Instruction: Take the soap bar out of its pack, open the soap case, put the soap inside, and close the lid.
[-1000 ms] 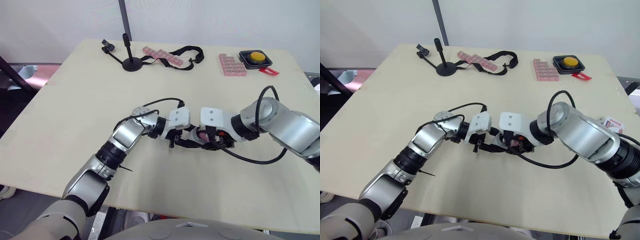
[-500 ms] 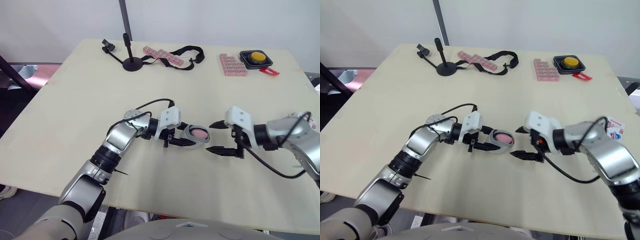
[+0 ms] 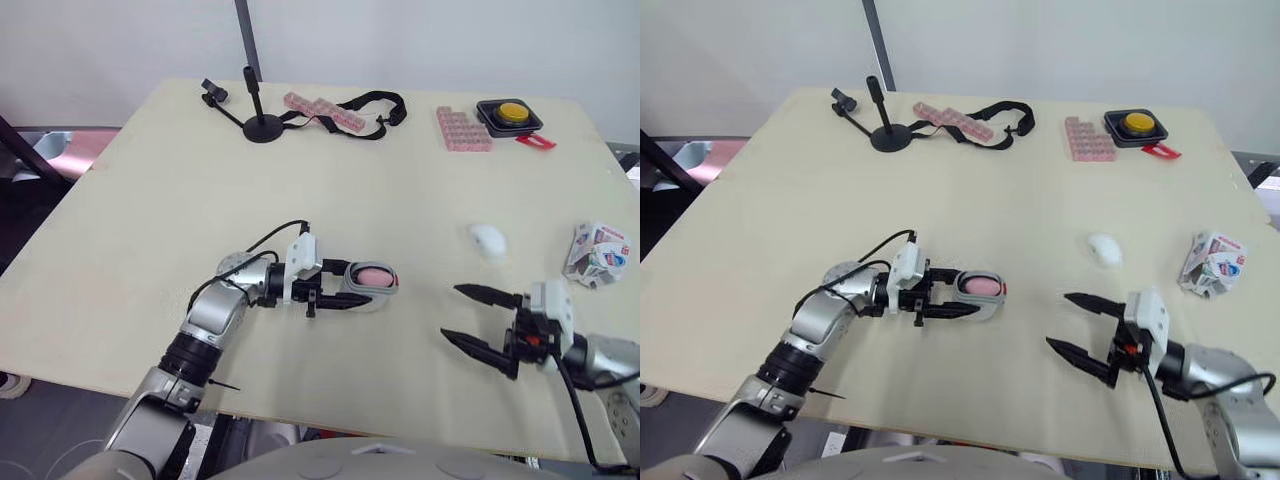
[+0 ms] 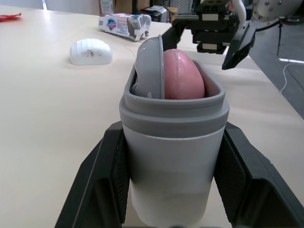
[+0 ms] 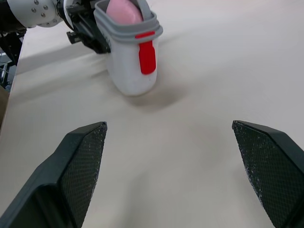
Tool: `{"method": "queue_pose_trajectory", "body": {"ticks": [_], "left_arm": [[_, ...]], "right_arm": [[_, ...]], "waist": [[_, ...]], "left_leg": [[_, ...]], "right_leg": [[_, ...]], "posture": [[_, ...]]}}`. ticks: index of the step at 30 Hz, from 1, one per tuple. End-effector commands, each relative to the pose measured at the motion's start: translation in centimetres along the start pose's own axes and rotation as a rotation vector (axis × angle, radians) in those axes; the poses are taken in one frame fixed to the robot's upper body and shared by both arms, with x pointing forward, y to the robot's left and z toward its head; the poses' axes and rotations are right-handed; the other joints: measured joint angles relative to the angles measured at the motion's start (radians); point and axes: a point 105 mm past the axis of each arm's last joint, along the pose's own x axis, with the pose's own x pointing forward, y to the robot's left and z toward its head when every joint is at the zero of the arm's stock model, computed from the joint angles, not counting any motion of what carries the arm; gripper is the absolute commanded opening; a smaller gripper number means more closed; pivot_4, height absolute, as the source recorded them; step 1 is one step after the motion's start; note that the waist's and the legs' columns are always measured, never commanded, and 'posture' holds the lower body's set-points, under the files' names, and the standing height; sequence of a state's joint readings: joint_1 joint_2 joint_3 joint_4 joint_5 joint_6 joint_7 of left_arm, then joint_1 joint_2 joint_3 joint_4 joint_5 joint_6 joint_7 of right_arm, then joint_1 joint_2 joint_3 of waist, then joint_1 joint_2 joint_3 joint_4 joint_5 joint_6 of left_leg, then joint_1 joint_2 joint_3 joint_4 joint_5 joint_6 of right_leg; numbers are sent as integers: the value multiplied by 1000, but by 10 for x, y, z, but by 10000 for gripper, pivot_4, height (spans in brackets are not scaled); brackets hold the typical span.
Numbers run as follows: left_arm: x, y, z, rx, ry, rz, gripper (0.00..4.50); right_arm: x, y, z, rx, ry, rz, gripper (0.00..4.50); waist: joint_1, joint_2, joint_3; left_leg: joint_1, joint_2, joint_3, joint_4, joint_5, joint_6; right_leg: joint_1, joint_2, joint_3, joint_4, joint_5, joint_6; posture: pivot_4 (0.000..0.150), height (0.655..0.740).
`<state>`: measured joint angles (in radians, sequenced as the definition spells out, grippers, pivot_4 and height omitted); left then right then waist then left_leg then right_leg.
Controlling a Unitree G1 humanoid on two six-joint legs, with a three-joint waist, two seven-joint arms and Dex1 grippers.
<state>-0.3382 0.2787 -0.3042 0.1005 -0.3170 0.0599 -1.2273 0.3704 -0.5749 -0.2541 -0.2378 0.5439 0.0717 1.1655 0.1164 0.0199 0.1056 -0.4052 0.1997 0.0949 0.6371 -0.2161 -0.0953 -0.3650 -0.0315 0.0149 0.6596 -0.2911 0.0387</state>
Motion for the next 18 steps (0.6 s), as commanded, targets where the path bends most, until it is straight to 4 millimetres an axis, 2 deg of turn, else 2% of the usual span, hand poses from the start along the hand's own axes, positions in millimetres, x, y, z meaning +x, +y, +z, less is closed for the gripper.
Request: {"method": "queue_pose_trajectory", "body": {"ticks": [1, 5, 11, 18], "left_arm": [[-3, -4, 21, 72, -118, -3, 18798], [-7, -8, 27, 97, -200, -33, 18798], [-7, -19, 23, 94, -238, -98, 18798], [-6, -11, 14, 145, -216, -67, 18798]], "right_arm": [[-10, -1, 3, -53, -14, -41, 45000], [-12, -2, 2, -64, -28, -64, 45000], [-10, -5, 5, -37, -85, -89, 45000], [-6, -9, -3, 7, -127, -134, 45000]], "waist": [[-9, 0, 0], [-26, 0, 0], [-39, 0, 0], [-38, 0, 0]], "left_leg": [[0, 0, 0, 0, 0, 0], [1, 0, 0, -1, 0, 1], [4, 0, -1, -2, -3, 6], [9, -1, -1, -3, -3, 7]], "right_leg": [[1, 0, 0, 0, 0, 0], [3, 0, 0, -1, 0, 0], [7, -1, -1, -3, 0, 0], [9, -2, -2, -4, 0, 0]], "posture": [[1500, 7395], [1500, 7395], [1500, 7395], [1500, 7395]]}}
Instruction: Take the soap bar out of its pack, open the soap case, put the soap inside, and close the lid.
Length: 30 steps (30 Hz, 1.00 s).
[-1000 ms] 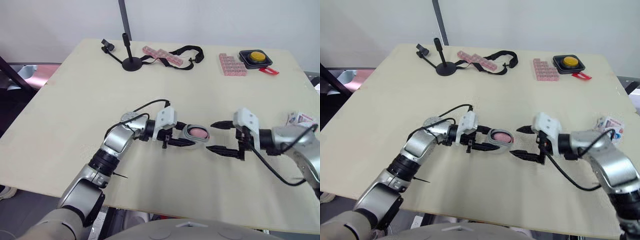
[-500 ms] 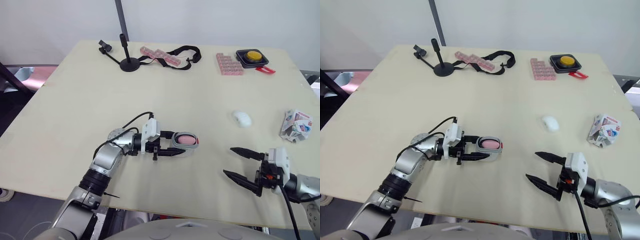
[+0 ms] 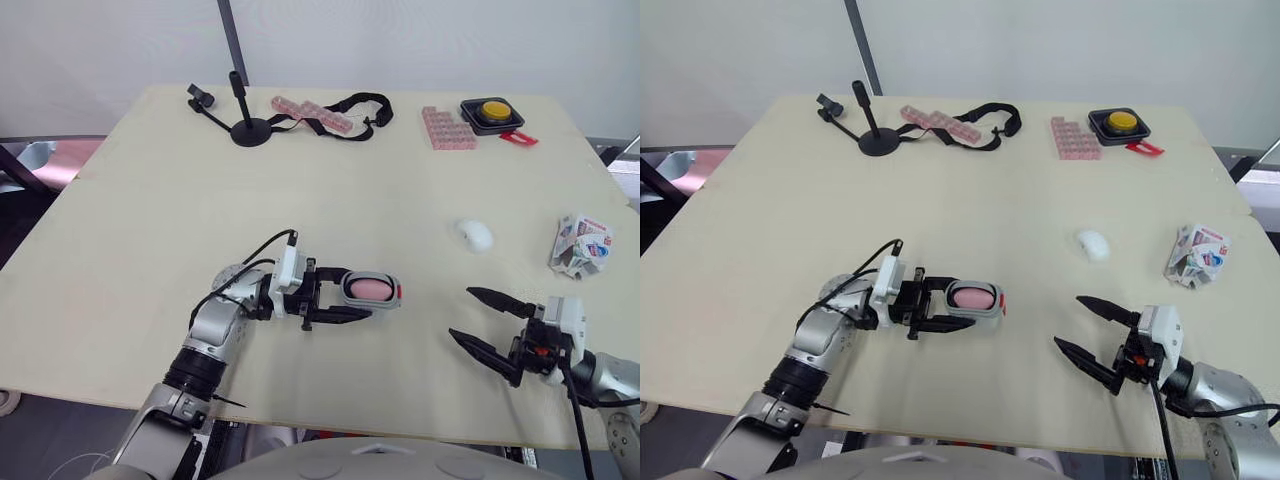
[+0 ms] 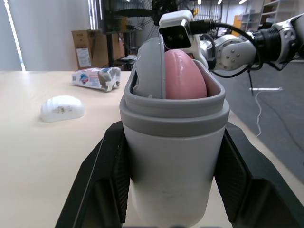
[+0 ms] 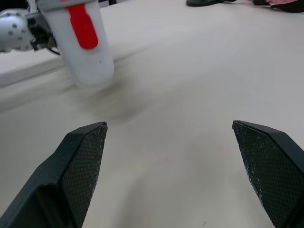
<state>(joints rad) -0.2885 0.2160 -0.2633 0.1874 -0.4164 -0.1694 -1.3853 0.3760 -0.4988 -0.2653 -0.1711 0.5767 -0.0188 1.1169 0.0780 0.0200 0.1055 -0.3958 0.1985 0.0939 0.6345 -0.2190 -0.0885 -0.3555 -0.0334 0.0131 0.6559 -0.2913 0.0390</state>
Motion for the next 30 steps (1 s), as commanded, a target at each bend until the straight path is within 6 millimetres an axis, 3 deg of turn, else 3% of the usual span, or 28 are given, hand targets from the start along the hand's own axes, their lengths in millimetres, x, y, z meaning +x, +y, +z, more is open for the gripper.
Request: {"method": "queue_pose_trajectory", "body": {"ticks": [1, 9, 15, 18, 24, 30], "left_arm": [[0, 6, 7, 66, -11, 4, 18798], [0, 6, 4, 92, -1, -10, 18798], [-4, 3, 0, 72, 15, -30, 18798], [-5, 3, 0, 59, 8, -25, 18798], [-7, 6, -2, -22, -1, 6, 18798], [-12, 1, -11, -25, 41, -3, 18798]], "right_arm": [[-2, -1, 1, -15, -25, -22, 45000], [-2, -2, -4, -92, -40, -95, 45000], [0, -59, 36, -138, -56, -366, 45000], [14, -81, 50, -114, -14, -442, 45000], [49, -99, 61, -53, 48, -496, 45000], [62, -110, 48, -10, 150, -550, 45000]], "waist": [[0, 0, 0], [-3, 0, 0], [-12, 0, 0], [-12, 0, 0], [-6, 1, 0], [3, 1, 0]], "left_leg": [[0, 0, 0, 0, 0, 0], [0, 0, 0, 0, 0, 1], [3, 0, 0, -1, 0, 1], [5, 0, 0, -1, 0, 1], [4, 0, 0, -3, 3, -5], [3, -1, 0, -3, 4, -5]], "right_leg": [[0, 0, 0, 0, 0, 0], [0, 0, 0, 0, 0, 0], [3, 0, 0, 0, 0, 0], [4, 0, 0, 0, 0, 0], [4, 1, 0, -2, 0, 0], [4, 0, 0, -2, 0, 0]], "posture": [[1500, 7395], [1500, 7395], [1500, 7395], [1500, 7395], [1500, 7395], [1500, 7395]]}}
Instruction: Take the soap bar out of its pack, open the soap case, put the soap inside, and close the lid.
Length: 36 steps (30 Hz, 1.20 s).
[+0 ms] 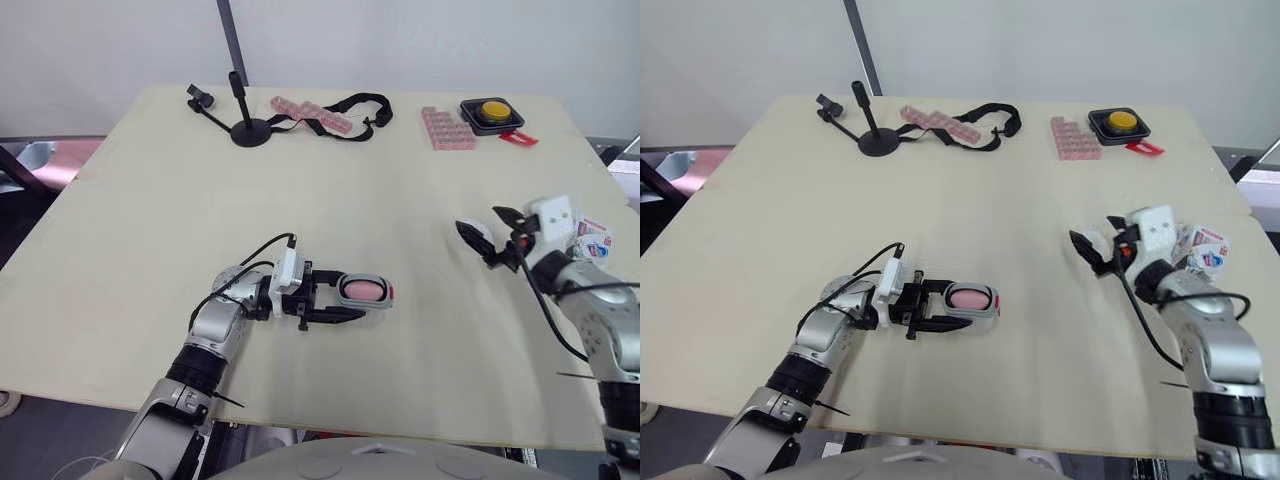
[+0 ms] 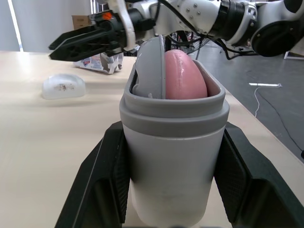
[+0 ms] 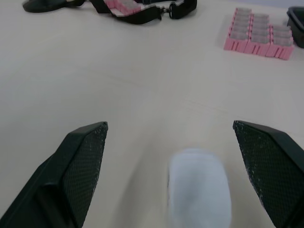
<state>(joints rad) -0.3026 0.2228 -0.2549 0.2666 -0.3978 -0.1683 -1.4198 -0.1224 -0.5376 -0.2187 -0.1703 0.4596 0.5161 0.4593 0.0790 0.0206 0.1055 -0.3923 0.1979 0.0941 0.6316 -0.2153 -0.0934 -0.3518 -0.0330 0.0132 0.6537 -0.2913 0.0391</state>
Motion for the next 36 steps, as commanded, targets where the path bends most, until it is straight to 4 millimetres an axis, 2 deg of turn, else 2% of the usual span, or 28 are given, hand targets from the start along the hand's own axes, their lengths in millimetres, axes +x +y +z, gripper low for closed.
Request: {"method": "queue_pose_trajectory", "body": {"ticks": [1, 10, 20, 29, 35, 36], "left_arm": [[-4, -1, 2, 29, 2, 2, 18798], [-3, -1, 1, 35, 18, -10, 18798], [-4, -2, -2, 28, 31, -9, 18798], [-5, -2, -3, 24, 40, 4, 18798], [-5, -1, -3, 28, 45, 9, 18798], [-5, -1, -3, 28, 46, 9, 18798]], "right_arm": [[1, -6, -4, -11, 47, -42, 45000], [9, -16, -13, 0, 81, -78, 45000], [14, -18, -26, 20, 118, -87, 45000], [19, -16, -28, 35, 115, -89, 45000], [21, -14, -32, 32, 122, -81, 28148], [20, -14, -32, 29, 123, -82, 23813]], "waist": [[4, 0, 0], [-2, 0, 0], [-1, 0, 0], [-1, 0, 0], [-1, 0, 0], [-1, 0, 0]], "left_leg": [[0, 0, 0, 0, 0, 0], [0, 0, 0, 0, 0, 0], [-1, 0, 0, 0, 0, 0], [0, 0, 0, 0, 0, 0], [0, 0, 0, 0, 0, 0], [0, 0, 0, 0, 0, 0]], "right_leg": [[0, 0, 0, 0, 0, 0], [0, 0, 0, 0, 0, 0], [0, 0, 0, 0, 0, 0], [0, 0, 0, 0, 0, 0], [0, 0, 0, 0, 0, 0], [0, 0, 0, 0, 0, 0]], "posture": [[1500, 7395], [1500, 7395], [1500, 7395], [1500, 7395], [1500, 7395], [1500, 7395]]}}
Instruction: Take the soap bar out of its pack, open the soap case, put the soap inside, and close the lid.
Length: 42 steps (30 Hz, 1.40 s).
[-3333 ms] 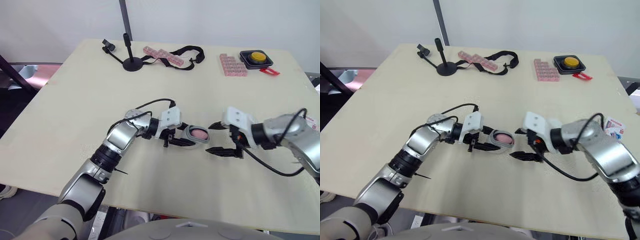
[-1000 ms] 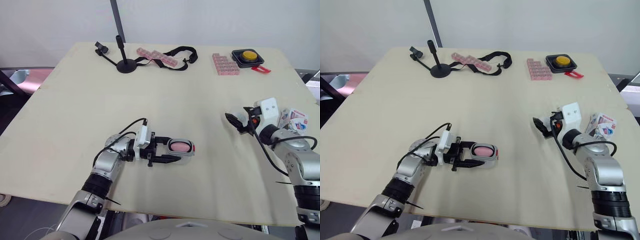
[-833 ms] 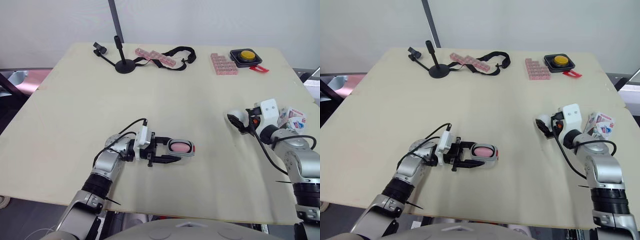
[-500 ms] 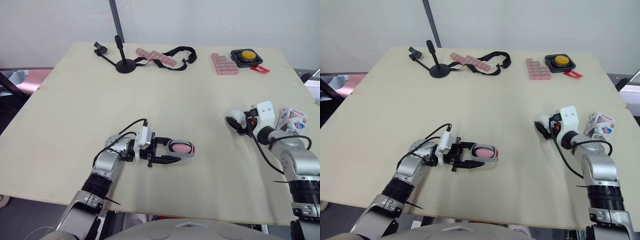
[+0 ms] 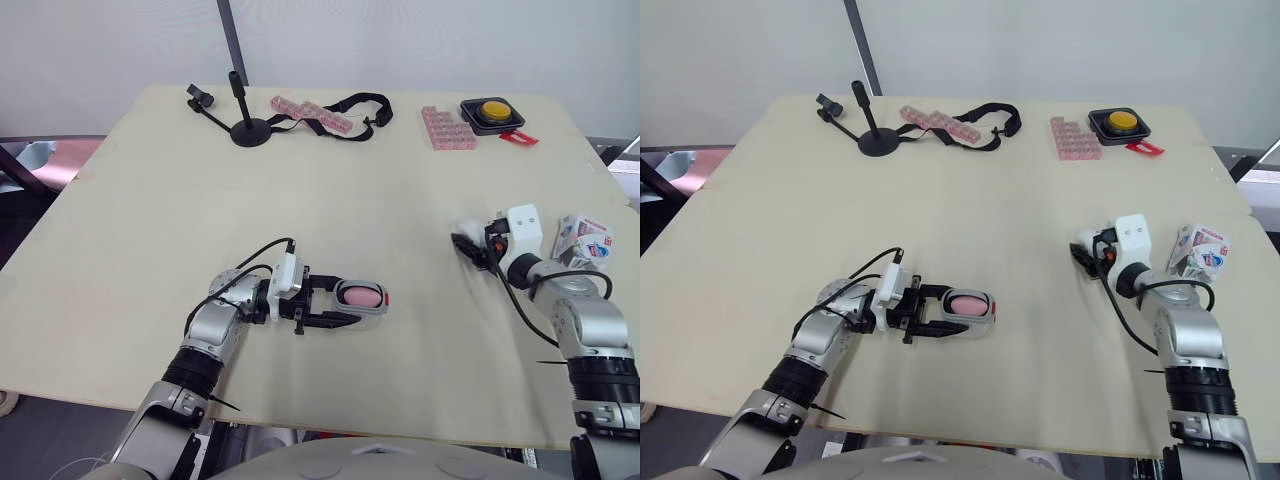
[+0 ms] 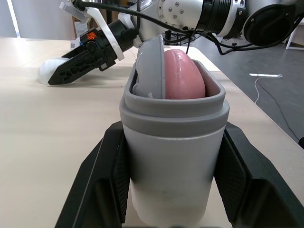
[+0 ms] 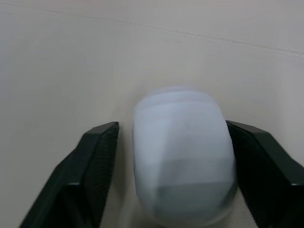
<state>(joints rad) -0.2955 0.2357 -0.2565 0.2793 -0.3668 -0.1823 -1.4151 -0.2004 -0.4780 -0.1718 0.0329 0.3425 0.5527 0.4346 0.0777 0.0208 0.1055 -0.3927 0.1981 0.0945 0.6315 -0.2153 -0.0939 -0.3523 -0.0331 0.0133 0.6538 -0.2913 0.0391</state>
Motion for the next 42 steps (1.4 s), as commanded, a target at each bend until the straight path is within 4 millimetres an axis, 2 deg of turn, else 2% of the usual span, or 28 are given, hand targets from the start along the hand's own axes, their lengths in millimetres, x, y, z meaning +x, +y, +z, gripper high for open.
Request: {"method": "queue_pose_trajectory", "body": {"ticks": [1, 8, 10, 15, 20, 23, 29, 33, 42], "left_arm": [[-2, 1, 4, 28, 3, 3, 18798], [-2, 3, 4, 29, 9, 4, 18798], [-2, 3, 4, 30, 11, 3, 18798], [-2, 4, 4, 29, 12, -1, 18798], [-2, 5, 5, 26, 12, -5, 18798], [-1, 5, 5, 23, 10, -6, 18798], [0, 6, 5, 22, 5, -6, 18798], [2, 6, 7, 53, -4, -4, 18798], [4, 5, 6, 94, -22, 10, 18798]], "right_arm": [[-1, -2, 11, -36, -42, -7, 21177], [-5, 1, 15, -79, -57, 20, 21177], [-9, 7, 28, -130, -104, 76, 21177], [-30, 47, 79, -262, -265, 386, 21177], [-64, 106, 100, -368, -277, 772, 21177], [-80, 136, 94, -429, -213, 948, 21177], [-89, 167, 78, -506, -108, 1076, 21177], [-90, 179, 73, -523, -80, 1106, 21177], [-88, 191, 68, -547, -50, 1128, 21177]], "waist": [[0, 0, 0], [0, 0, 0], [0, 0, 0], [-1, 1, 1], [3, 1, 1], [4, 1, 1], [3, 1, 1], [3, 1, 1], [2, 1, 1]], "left_leg": [[0, 0, 0, 0, 0, 0], [0, 0, 0, 0, 0, 0], [0, 0, 0, 0, 0, 0], [0, 0, 0, 0, 0, 0], [0, 1, 0, 0, 0, 0], [0, 1, 0, 0, 0, 0], [0, 1, 0, 0, 0, 0], [1, 1, 0, 0, 0, 0], [0, 1, 0, 0, 0, 0]], "right_leg": [[0, 0, 0, 0, 0, 0], [0, 0, 0, 0, 0, 0], [0, 0, 0, 0, 0, 0], [0, 0, 0, 0, 0, 0], [1, 1, 0, 0, 0, 0], [1, 1, 0, 1, 0, 0], [1, 1, 0, -1, 0, 0], [0, 1, 0, 0, 0, 0], [0, 1, 0, 0, 0, 0]], "posture": [[1500, 7395], [1500, 7395], [1500, 7395], [1500, 7395], [1500, 7395], [1500, 7395], [1500, 7395], [1500, 7395], [1500, 7395]]}}
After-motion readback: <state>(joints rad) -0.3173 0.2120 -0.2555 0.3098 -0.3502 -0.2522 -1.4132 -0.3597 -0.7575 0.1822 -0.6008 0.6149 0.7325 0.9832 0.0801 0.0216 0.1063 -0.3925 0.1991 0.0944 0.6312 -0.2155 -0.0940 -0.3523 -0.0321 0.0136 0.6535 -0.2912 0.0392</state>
